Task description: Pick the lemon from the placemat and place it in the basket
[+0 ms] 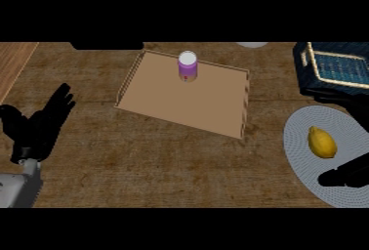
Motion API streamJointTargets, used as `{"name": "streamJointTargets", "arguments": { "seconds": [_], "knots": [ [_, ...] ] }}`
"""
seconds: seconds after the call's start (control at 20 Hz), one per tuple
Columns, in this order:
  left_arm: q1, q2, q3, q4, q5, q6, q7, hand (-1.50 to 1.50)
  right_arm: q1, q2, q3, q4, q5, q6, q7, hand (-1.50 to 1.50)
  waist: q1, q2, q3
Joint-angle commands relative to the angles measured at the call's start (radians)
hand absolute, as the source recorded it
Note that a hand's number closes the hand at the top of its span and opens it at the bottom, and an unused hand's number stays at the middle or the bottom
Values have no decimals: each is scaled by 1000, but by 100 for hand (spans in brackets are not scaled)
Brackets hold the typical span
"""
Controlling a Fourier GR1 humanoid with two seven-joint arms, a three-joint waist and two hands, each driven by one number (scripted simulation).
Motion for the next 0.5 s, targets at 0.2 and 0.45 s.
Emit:
{"name": "streamJointTargets", "arguments": {
  "seconds": [0.2, 0.45],
  "knots": [
    [-18, 4, 16, 47, 1, -19, -2, 0, -133, -317, -91, -53, 234, -9, 287, -150, -3, -5, -6],
    [-32, -49, -23, 40, -38, 8, -7, 0, -280, -425, -139, 120, 197, 121, 422, -150, 30, 3, -2]
  ]
}}
